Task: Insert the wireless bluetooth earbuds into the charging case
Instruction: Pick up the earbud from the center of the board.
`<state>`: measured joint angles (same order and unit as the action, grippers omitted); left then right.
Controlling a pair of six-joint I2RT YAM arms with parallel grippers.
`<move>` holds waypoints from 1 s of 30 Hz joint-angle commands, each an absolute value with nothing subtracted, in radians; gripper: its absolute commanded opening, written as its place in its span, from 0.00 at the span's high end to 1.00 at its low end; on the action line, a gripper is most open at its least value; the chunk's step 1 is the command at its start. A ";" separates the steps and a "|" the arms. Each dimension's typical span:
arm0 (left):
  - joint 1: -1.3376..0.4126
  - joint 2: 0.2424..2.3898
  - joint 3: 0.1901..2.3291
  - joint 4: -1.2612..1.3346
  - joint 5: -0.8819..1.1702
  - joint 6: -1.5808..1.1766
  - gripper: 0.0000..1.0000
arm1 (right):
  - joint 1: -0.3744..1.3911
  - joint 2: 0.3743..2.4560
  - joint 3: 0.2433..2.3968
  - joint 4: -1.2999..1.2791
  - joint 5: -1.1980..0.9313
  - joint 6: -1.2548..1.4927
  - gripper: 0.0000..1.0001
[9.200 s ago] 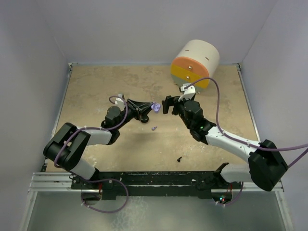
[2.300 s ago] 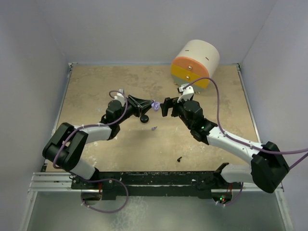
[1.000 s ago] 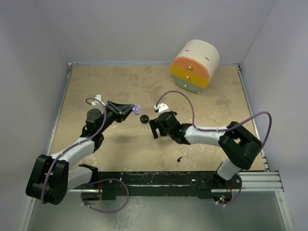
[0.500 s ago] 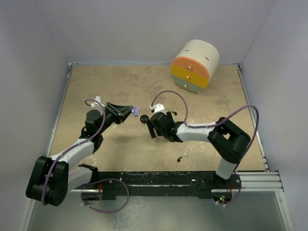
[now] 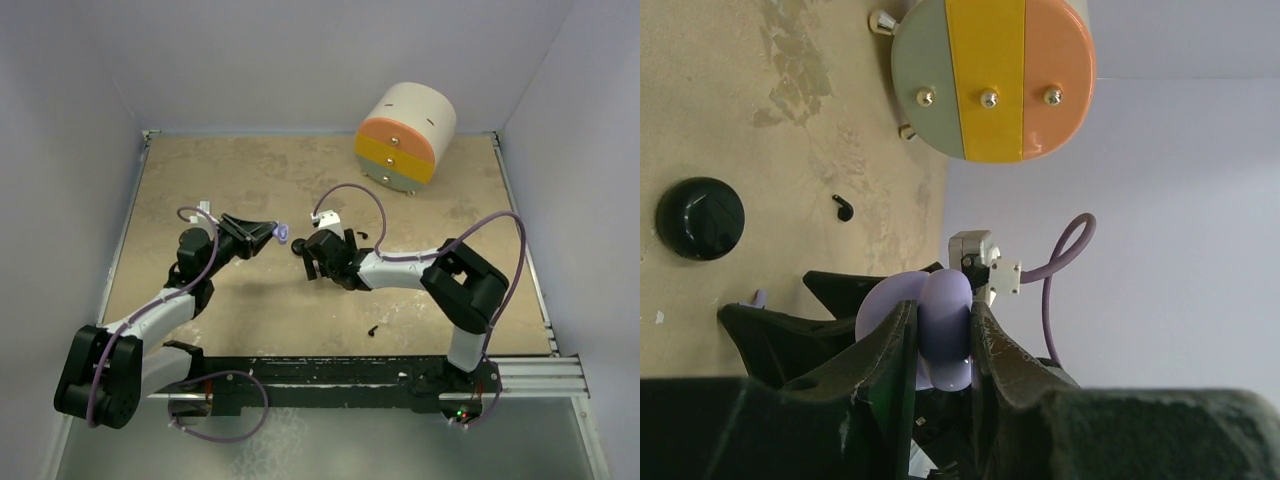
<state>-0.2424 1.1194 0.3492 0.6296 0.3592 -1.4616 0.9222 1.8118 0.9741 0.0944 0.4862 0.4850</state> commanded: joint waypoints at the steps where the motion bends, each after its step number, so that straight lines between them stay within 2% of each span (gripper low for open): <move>1: -0.232 1.093 0.372 0.648 0.376 -1.438 1.00 | 0.904 1.847 0.998 0.002 0.536 0.546 0.07; 15: -0.227 1.094 0.372 0.638 0.376 -1.433 1.00 | 0.815 1.820 0.986 -0.026 0.528 0.559 0.07; 30: -0.225 1.092 0.362 0.650 0.372 -1.439 1.00 | 0.810 1.692 1.016 -0.028 0.483 0.565 0.08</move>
<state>-0.2356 1.1118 0.3492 0.6033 0.3637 -1.4544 0.8112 1.7554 0.9794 -0.0021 0.4957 0.5587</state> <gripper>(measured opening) 0.227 0.921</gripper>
